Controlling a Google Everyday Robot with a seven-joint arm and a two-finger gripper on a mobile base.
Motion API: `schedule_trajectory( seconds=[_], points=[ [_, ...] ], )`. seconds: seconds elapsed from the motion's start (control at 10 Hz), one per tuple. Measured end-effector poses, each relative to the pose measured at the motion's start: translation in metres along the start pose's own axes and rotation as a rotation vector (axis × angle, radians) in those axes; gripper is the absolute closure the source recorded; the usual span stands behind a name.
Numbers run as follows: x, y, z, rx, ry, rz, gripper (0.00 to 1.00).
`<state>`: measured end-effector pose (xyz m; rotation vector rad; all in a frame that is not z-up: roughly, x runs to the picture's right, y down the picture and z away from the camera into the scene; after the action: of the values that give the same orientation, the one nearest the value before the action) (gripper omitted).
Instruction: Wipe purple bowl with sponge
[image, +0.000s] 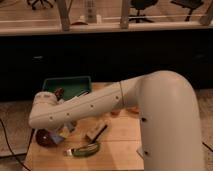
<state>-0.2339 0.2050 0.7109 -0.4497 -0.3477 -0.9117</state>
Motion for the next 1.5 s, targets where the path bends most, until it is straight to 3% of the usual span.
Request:
schedule_trajectory(
  seconds=[1.5],
  points=[
    [-0.019,-0.023,0.011,0.031,-0.044,-0.098,1.0]
  ],
)
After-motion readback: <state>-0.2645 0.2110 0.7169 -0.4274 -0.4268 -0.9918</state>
